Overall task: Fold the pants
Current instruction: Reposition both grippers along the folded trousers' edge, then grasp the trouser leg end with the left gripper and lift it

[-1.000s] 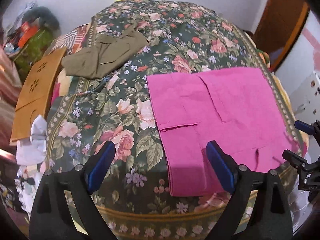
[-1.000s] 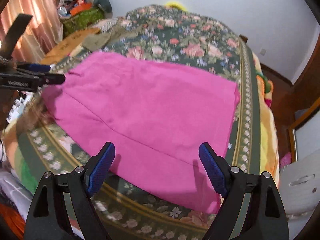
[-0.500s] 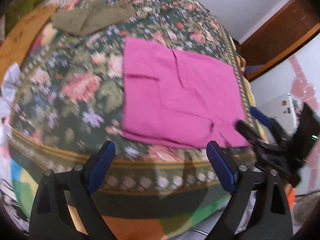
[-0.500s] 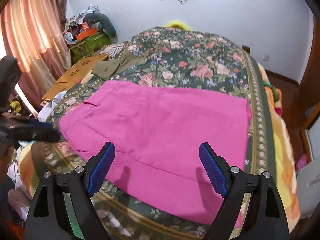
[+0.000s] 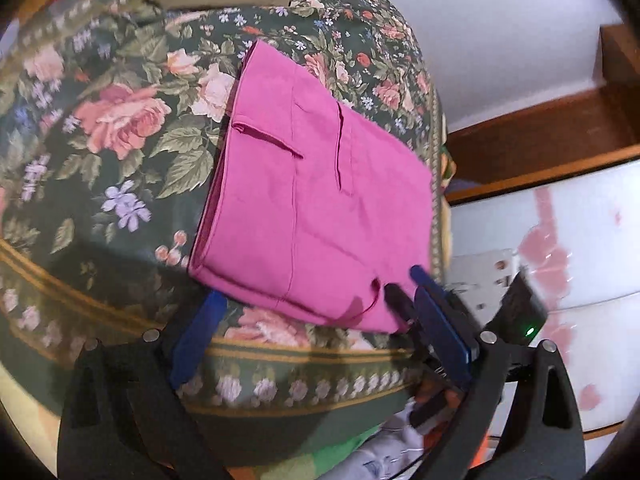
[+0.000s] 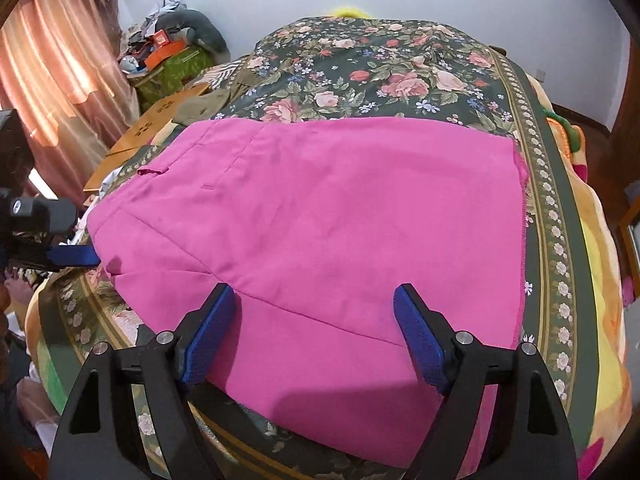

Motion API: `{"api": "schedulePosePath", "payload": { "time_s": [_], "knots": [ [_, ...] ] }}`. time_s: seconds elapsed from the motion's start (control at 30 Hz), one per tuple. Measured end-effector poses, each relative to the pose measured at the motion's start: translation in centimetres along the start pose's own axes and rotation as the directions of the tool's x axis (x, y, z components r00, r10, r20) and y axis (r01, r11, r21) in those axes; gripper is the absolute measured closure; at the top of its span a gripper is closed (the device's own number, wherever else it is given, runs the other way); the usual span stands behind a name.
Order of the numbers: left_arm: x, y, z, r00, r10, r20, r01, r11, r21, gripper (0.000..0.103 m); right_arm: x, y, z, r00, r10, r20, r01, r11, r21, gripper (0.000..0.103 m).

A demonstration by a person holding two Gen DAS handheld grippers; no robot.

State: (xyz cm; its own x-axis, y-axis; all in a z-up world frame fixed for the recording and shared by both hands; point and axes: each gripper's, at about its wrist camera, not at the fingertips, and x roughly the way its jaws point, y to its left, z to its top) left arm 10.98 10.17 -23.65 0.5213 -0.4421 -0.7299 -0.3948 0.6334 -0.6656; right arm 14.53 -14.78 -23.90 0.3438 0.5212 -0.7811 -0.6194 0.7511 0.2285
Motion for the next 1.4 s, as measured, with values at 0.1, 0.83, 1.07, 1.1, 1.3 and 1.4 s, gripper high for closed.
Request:
{"api": "schedulePosePath", "payload": {
  "time_s": [0.1, 0.83, 1.07, 1.1, 1.3, 1.4],
  "knots": [
    [0.3, 0.2, 0.4, 1.0, -0.018, 0.008, 0.018, 1.0, -0.018, 0.01, 0.1, 0.0, 0.1, 1.0, 0.006, 0.002, -0.006, 1.0, -0.001, 0.024],
    [-0.3, -5.7, -1.4, 0.788, 0.446, 0.424, -0.605, 0.687, 0.401, 0.087, -2.9, -3.0, -3.2, 0.999, -0.048, 0.014, 0.046, 0.995, 0.088, 0.026],
    [-1.0, -10.8, -2.5, 0.763, 0.367, 0.532, -0.637, 0.569, 0.521, 0.087, -3.9, -4.4, -4.6, 0.998, -0.047, 0.036, 0.04, 0.985, 0.168, 0.026],
    [-0.9, -11.4, -2.5, 0.771, 0.354, 0.529, -0.627, 0.568, 0.534, 0.087, -3.9, -4.4, -4.7, 0.998, -0.043, 0.036, 0.036, 0.984, 0.174, 0.026],
    [0.6, -15.8, -2.5, 0.903, 0.211, 0.376, -0.418, 0.637, 0.648, 0.089, -3.9, -4.5, -4.6, 0.998, -0.045, 0.036, 0.038, 0.984, 0.176, 0.026],
    [2.4, -17.4, -2.4, 0.944, 0.178, 0.277, -0.323, 0.667, 0.672, 0.09, -4.3, -4.3, -4.4, 0.998, -0.056, 0.036, 0.049, 0.986, 0.157, 0.026]
  ]
}}
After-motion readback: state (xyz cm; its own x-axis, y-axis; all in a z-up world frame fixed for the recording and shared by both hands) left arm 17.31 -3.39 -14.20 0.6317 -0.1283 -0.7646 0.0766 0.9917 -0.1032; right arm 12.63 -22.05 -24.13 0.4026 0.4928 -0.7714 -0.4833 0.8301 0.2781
